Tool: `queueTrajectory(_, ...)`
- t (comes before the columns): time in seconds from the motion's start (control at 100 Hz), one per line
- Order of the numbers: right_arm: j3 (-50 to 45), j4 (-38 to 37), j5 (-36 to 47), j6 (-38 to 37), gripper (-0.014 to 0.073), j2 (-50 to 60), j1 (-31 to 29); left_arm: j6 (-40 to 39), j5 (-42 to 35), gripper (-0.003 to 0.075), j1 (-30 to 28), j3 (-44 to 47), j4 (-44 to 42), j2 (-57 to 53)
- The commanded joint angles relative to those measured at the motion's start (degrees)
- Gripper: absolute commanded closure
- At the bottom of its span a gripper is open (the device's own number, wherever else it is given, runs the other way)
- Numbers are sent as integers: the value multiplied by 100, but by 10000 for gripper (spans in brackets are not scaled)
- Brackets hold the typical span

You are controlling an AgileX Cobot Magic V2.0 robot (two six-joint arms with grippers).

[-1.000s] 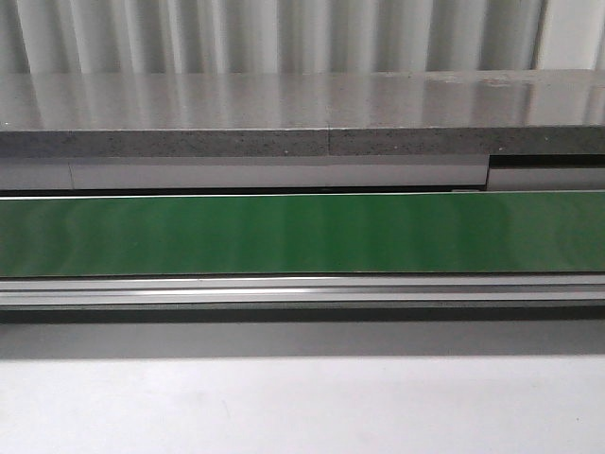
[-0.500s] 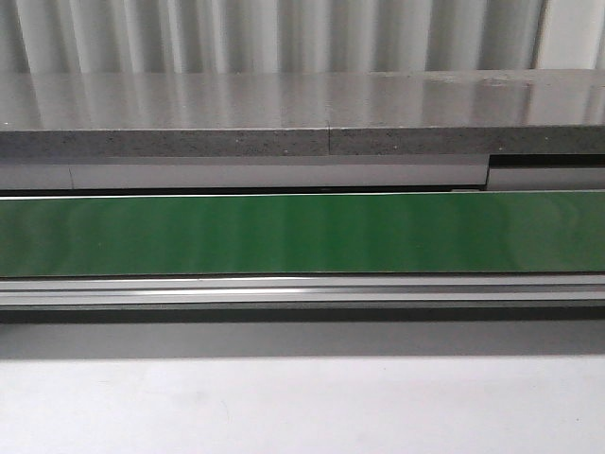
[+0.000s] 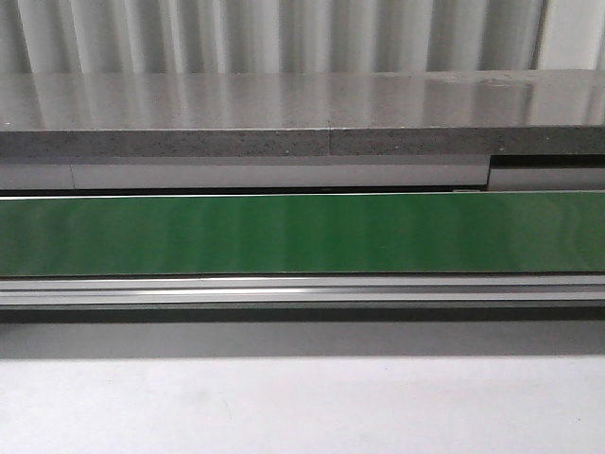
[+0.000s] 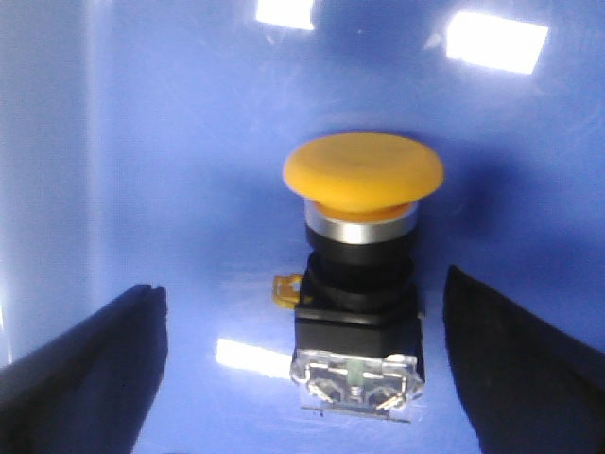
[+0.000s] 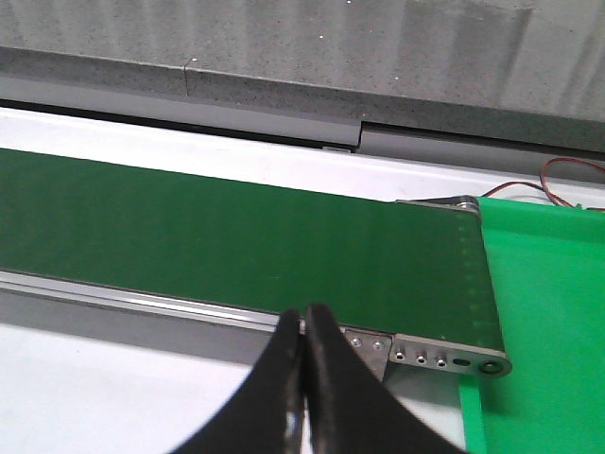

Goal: Move button from right to left

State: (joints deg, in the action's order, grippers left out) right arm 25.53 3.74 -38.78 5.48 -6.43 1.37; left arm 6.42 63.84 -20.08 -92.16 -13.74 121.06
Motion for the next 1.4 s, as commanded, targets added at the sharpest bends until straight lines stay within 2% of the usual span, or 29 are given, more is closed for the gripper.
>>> queueTrajectory(0.0,131,19,415,61,660,-61,0,-89,-172,158,-4,-158,5,-527)
queueTrajectory(0.11,131,19,415,61,660,-61,0,-89,-389,270,-4,-158,118,-845)
queueTrajectory(0.18,131,19,415,61,660,-61,0,-89,-564,410,-4,-158,361,-1104)
queueTrajectory(0.28,131,19,415,61,660,-61,0,64,-729,657,11,-148,878,-1489)
queueTrajectory(0.33,131,19,415,61,660,-61,0,235,-796,740,59,-135,1155,-1665)
queueTrajectory(0.48,131,19,415,61,660,-61,0,309,-1268,740,401,223,1470,-2316)
queueTrajectory(0.78,131,19,415,61,660,-61,0,240,-2559,740,1492,1727,1470,-3847)
queueTrajectory(1.11,131,19,415,61,660,-61,0,224,-3359,740,2505,2844,1518,-5109)
queueTrajectory(1.39,131,19,415,61,660,-61,0,213,-3818,740,2622,3730,1909,-6300)
